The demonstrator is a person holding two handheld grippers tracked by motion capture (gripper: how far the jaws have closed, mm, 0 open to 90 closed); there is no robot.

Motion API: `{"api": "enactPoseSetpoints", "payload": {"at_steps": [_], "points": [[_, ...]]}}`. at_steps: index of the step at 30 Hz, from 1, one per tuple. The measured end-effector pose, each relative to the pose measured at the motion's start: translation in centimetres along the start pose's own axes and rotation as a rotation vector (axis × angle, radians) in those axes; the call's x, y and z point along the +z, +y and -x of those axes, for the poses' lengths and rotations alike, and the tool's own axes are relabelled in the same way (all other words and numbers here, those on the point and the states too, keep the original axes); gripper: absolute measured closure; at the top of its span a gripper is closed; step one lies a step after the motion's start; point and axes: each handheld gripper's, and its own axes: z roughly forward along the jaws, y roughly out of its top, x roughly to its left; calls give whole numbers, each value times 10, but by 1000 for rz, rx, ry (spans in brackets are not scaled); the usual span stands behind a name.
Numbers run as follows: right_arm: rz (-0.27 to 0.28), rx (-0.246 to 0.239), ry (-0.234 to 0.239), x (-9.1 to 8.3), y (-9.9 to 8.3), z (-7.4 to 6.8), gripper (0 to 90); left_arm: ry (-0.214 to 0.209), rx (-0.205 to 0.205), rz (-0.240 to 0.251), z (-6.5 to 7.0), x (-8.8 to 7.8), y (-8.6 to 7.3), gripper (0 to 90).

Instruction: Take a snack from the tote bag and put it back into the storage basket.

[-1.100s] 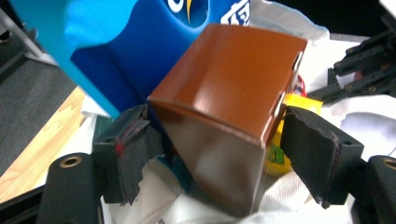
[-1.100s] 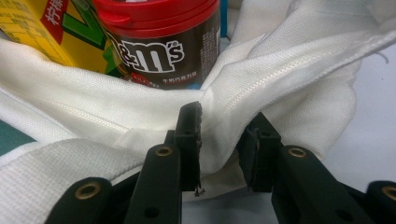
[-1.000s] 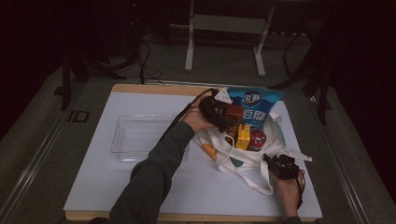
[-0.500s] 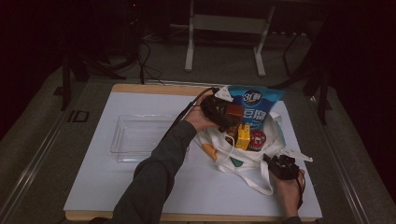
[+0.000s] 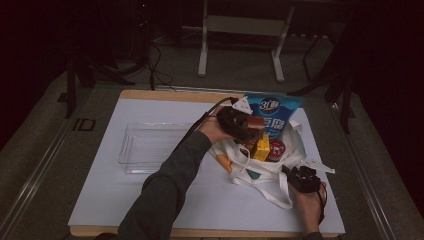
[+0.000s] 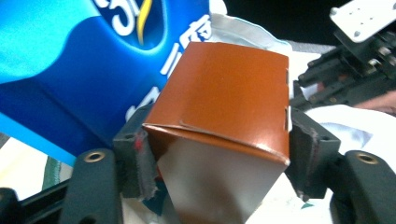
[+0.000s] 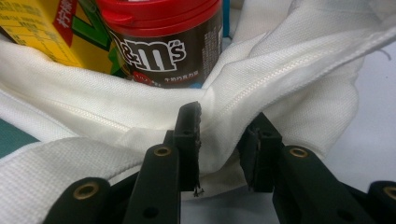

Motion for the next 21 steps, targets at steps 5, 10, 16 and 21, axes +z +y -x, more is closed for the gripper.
{"api": "enactPoseSetpoints", "payload": {"at_steps": [5, 10, 16, 21], "points": [[0, 0, -1, 0, 0, 0, 701, 2, 45, -23, 6, -2, 2, 388], [0, 2, 0, 0, 0, 0, 700, 7, 48, -24, 7, 3, 2, 361], [-1, 4, 3, 0, 0, 0, 699, 5, 45, -32, 8, 9, 3, 350], [-1, 6, 6, 0, 0, 0, 695, 8, 59, -55, 8, 9, 3, 362]]}}
